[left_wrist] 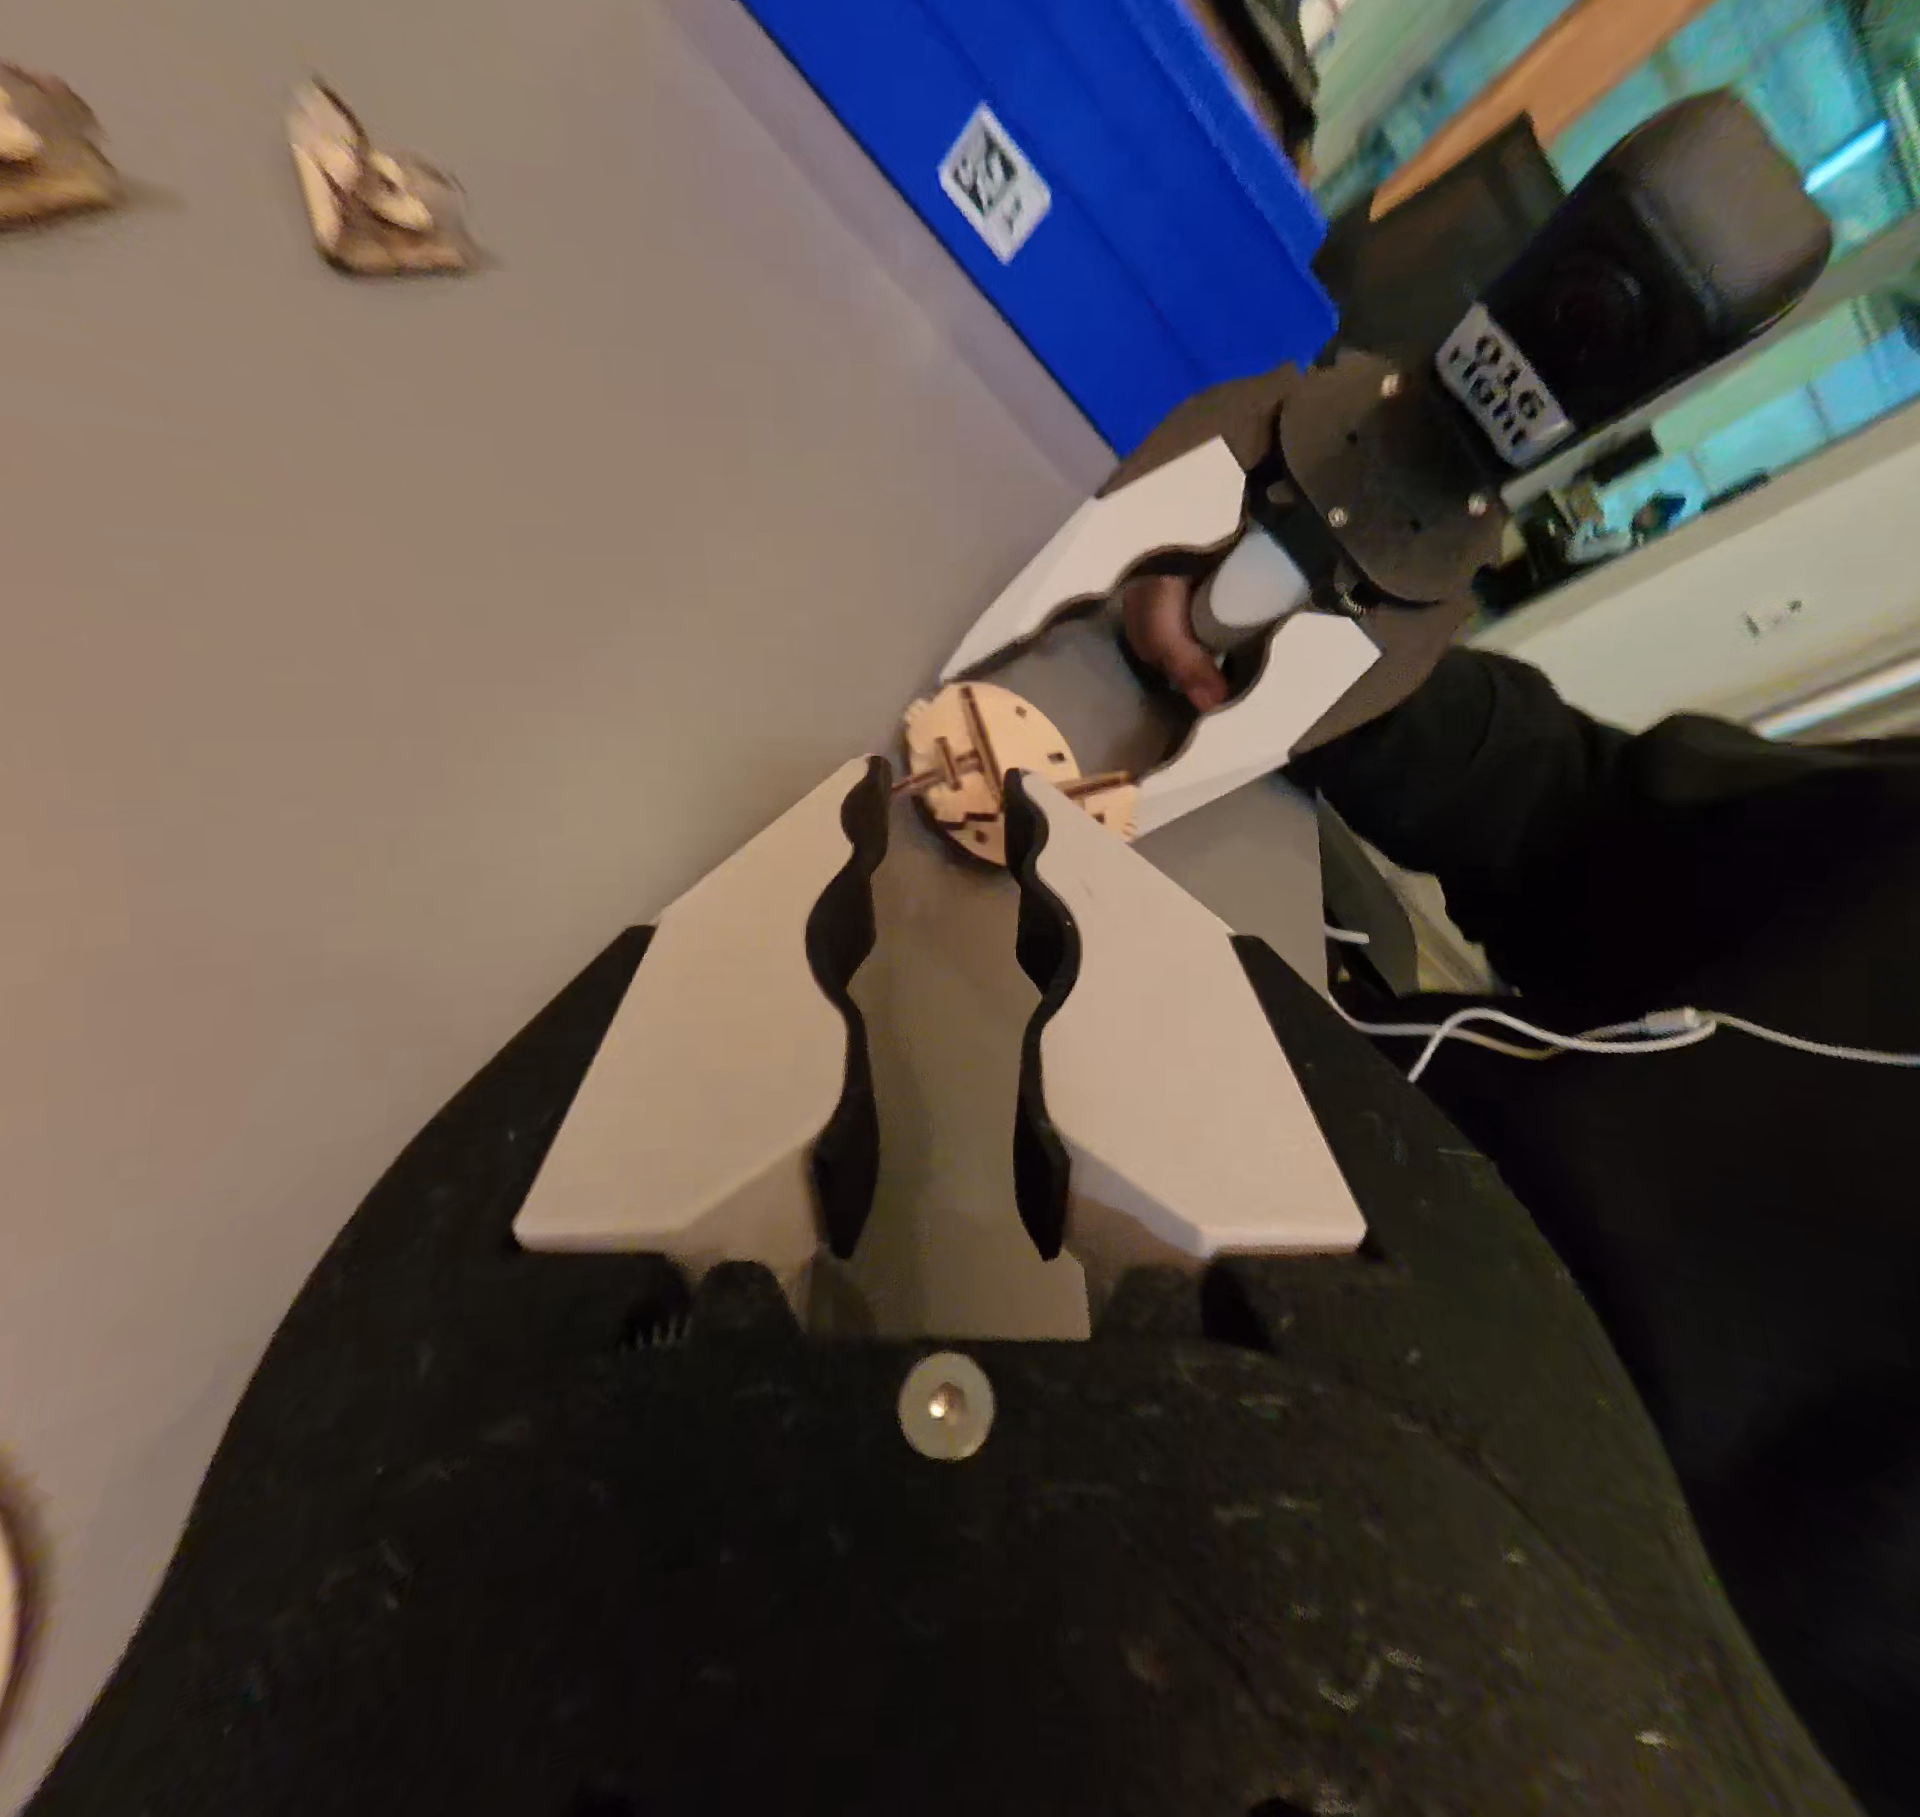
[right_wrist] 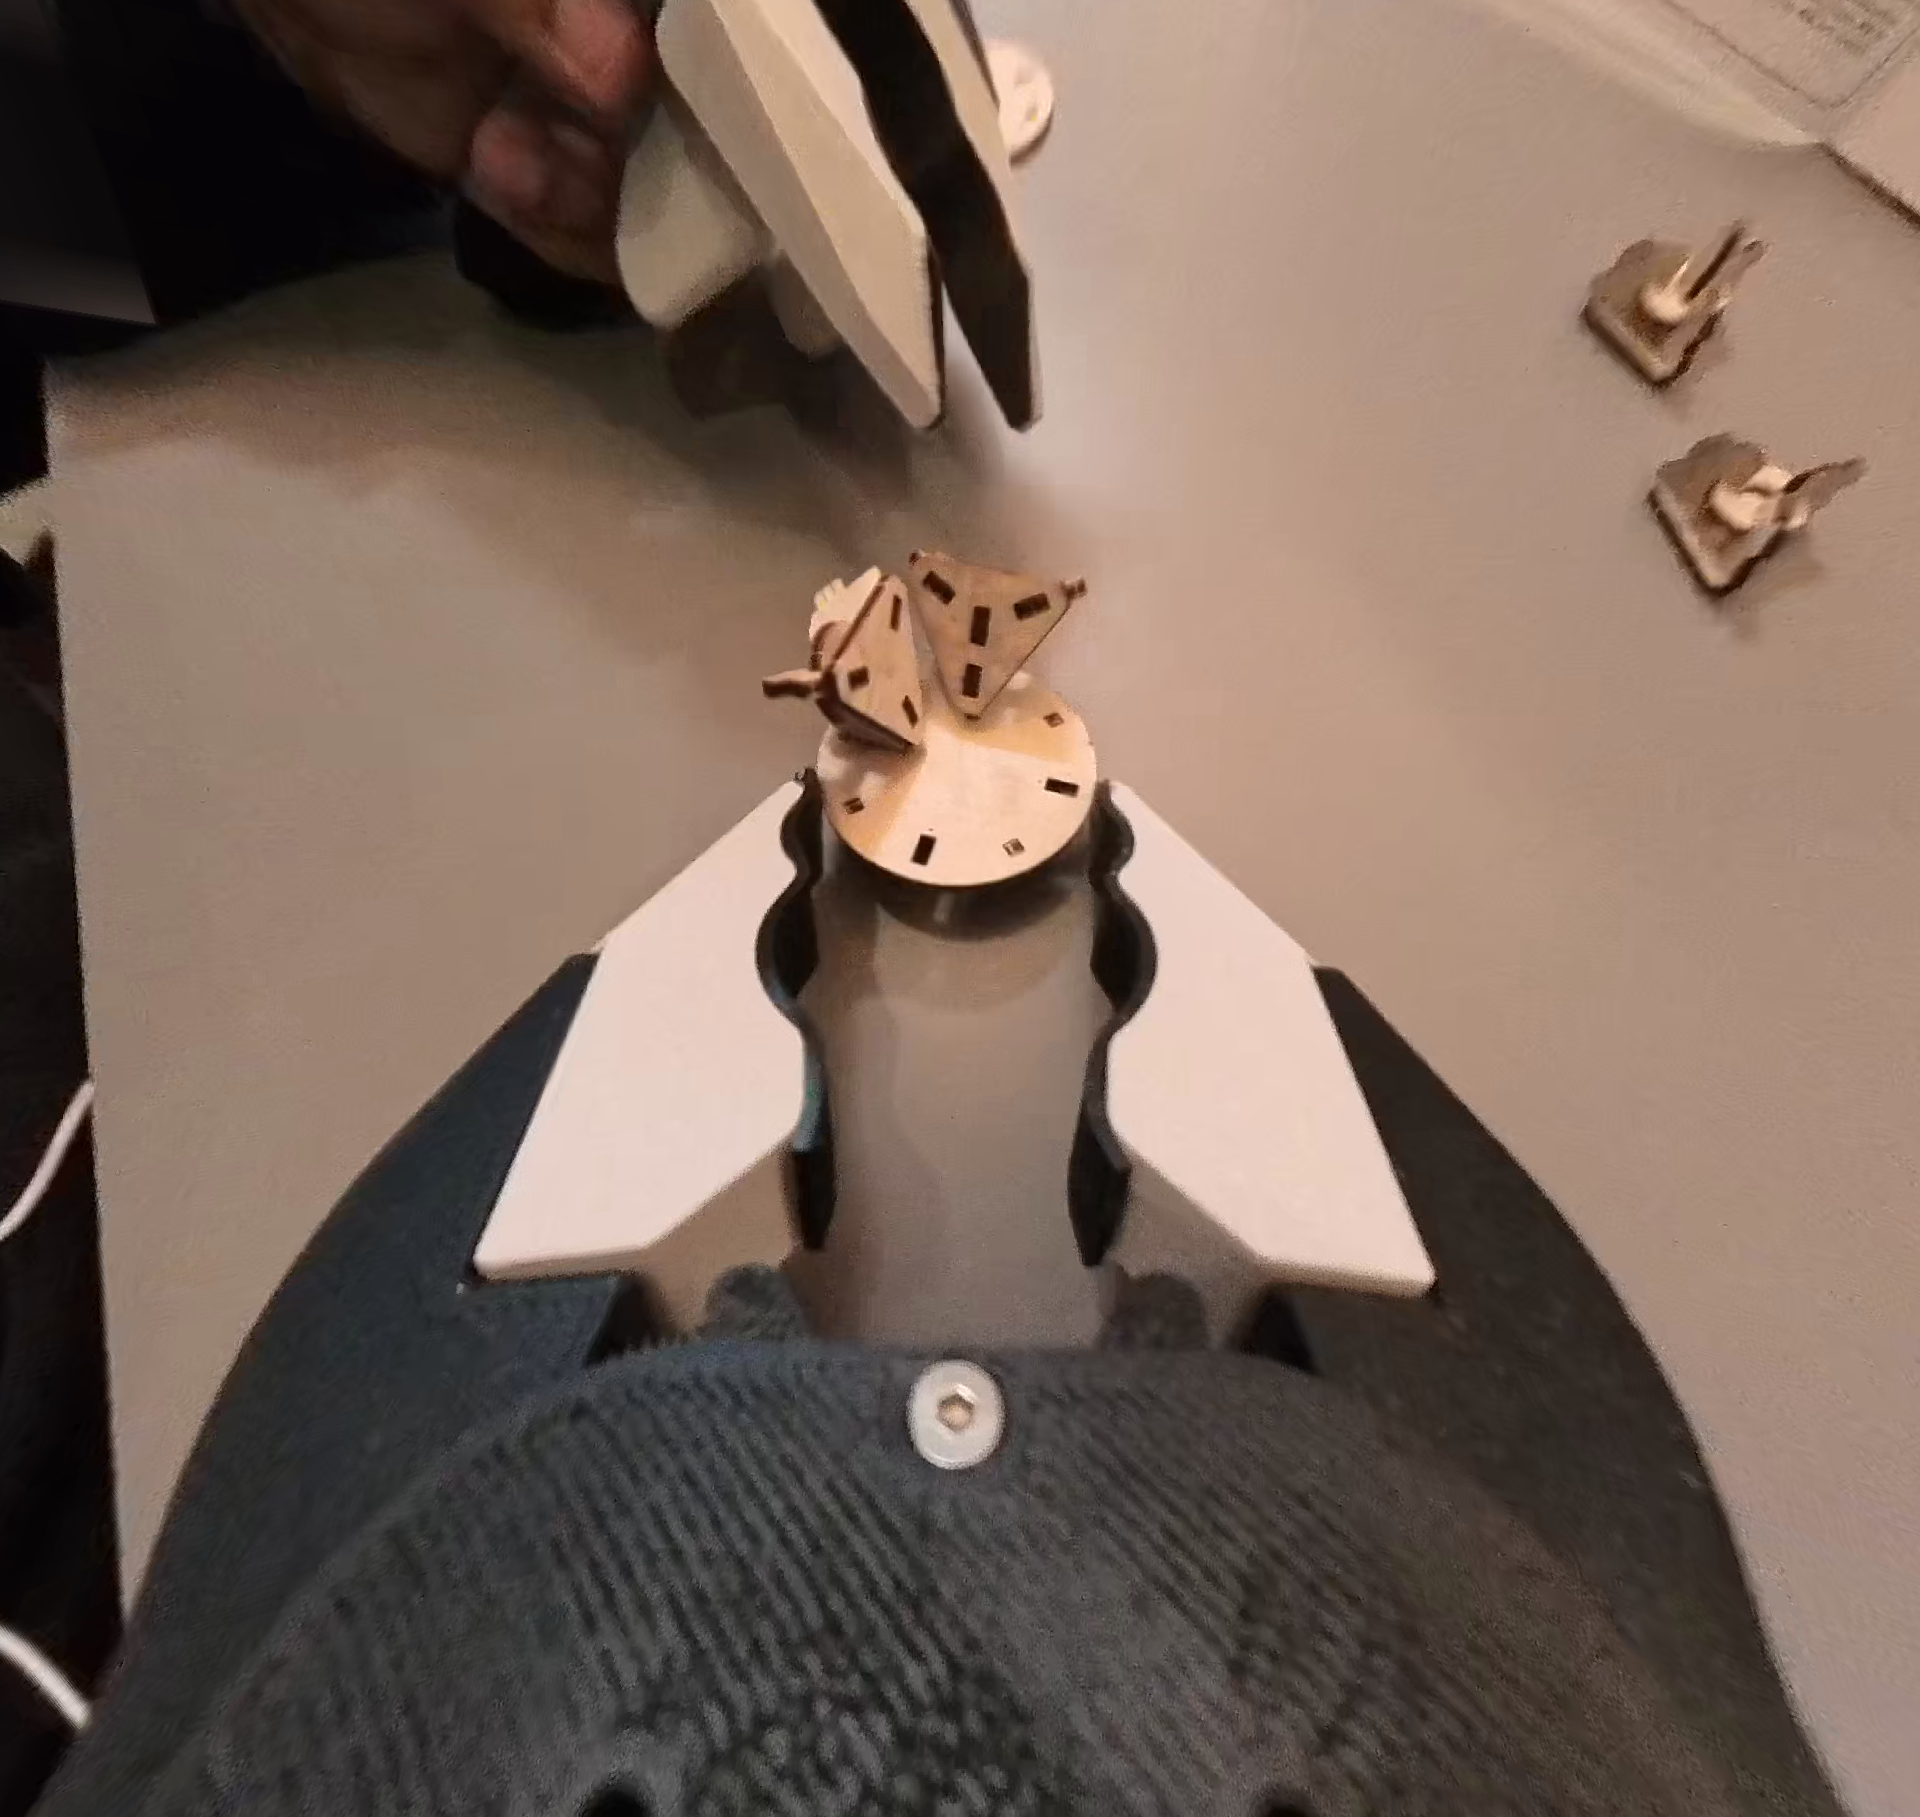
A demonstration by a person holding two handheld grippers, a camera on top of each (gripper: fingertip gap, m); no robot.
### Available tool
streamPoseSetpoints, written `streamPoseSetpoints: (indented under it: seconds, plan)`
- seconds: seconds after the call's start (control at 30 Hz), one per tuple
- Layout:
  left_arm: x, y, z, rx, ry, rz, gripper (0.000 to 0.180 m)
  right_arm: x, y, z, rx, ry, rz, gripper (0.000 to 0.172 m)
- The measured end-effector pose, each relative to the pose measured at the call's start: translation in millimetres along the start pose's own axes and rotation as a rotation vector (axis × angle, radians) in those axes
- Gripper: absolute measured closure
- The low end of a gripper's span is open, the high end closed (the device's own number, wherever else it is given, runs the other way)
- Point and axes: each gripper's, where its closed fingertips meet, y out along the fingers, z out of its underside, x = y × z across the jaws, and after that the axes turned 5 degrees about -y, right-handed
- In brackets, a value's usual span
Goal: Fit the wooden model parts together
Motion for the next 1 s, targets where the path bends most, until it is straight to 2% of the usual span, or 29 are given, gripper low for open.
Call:
streamPoseSetpoints:
  seconds: [0.13,0.37,0.47,0.57,0.7,0.77,1.0]
  plan:
    - [2.7,-15.6,-25.3,-0.157,0.014,-0.01,0.157,-9.5,-10.0,-33.7,-0.206,0.13,-0.09,0.121]
    - [-0.7,-21.9,-36.5,-0.237,0.041,0.015,0.153,-32.3,-10.2,-73.6,-0.395,0.26,-0.237,0.121]
    - [-0.7,-25.7,-42.8,-0.289,0.072,-0.003,0.153,-43.1,-2.8,-85.7,-0.417,0.247,-0.266,0.121]
    - [7.9,-30.9,-46.9,-0.314,0.087,-0.061,0.154,-38.2,-2.7,-88.9,-0.435,0.155,-0.292,0.121]
    - [10.1,-32.6,-48.1,-0.326,0.055,-0.042,0.152,-12.7,-14.4,-76.8,-0.423,-0.034,-0.359,0.121]
    - [9.1,-29.0,-45.0,-0.308,0.045,-0.02,0.152,-9.2,-17.3,-67.9,-0.391,-0.113,-0.331,0.121]
    - [-2.9,-11.3,-23.4,-0.161,0.088,0.023,0.149,22.1,2.6,-26.3,-0.117,-0.283,-0.401,0.121]
